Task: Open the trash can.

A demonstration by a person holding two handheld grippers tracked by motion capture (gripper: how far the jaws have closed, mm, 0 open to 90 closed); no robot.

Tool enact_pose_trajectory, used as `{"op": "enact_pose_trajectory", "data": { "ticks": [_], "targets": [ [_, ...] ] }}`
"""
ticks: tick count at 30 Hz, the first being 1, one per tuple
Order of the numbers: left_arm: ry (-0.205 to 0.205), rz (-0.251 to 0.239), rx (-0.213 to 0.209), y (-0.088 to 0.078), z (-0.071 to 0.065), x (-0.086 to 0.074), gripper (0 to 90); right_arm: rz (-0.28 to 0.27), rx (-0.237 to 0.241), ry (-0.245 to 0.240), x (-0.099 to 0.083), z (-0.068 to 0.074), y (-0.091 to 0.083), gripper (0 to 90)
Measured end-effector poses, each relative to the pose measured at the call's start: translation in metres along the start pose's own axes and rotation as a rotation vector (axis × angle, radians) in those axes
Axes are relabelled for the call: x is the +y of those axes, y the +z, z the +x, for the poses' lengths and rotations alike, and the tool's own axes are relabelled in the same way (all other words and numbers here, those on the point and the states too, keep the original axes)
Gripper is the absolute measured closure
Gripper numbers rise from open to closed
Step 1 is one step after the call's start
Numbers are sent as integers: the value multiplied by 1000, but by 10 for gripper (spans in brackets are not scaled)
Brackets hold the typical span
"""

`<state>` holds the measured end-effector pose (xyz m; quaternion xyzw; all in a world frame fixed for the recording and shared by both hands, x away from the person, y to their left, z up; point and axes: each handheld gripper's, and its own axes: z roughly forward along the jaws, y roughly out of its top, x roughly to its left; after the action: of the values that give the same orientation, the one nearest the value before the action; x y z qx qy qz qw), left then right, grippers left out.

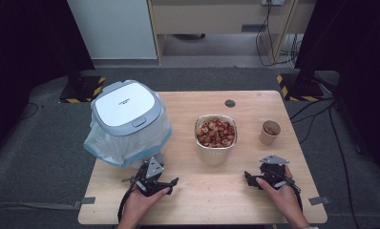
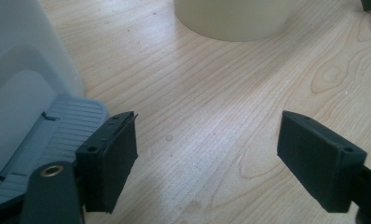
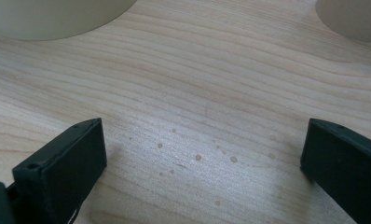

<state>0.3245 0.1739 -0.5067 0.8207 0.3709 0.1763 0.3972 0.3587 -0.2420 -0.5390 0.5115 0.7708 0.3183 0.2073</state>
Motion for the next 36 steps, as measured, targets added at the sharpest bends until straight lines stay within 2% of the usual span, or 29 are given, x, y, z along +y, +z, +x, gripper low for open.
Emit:
{"op": "enact_pose_trajectory", "data": {
  "ticks": [13,14,18,19,22,25,26,27,29,31,34,36],
  "targets": [
    [-1,-10,28,-6,3,0,361,-2,0,1,-1,-2,-1,9],
    [6,-12,44,-8,4,1,379,-2,0,3,-1,-2,-1,8],
    [-2,-18,61,-11,7,2,487,-1,-1,0,-2,-3,-2,8],
    [-4,-18,68,-12,8,2,487,-1,-1,0,-2,-3,-2,8],
    [-3,-21,95,-15,15,3,621,-1,-1,-1,-2,-3,-2,8],
    [-6,-20,103,-15,18,3,725,-1,-1,0,-2,-3,-2,8],
    [10,-5,122,-14,19,2,760,-1,-1,-1,-2,-3,-2,8],
    [10,-5,122,-14,19,2,785,-1,-1,-1,-2,-3,-2,8],
    [13,12,149,-13,22,1,816,-1,0,-1,-2,-3,-2,9],
    [10,12,155,-13,23,1,836,-1,0,-2,-2,-3,-2,8],
    [3,14,176,-11,28,0,840,1,2,-2,-2,-3,-2,8],
    [13,28,201,-7,32,1,851,0,3,-3,-2,-3,-2,8]
  ]
}}
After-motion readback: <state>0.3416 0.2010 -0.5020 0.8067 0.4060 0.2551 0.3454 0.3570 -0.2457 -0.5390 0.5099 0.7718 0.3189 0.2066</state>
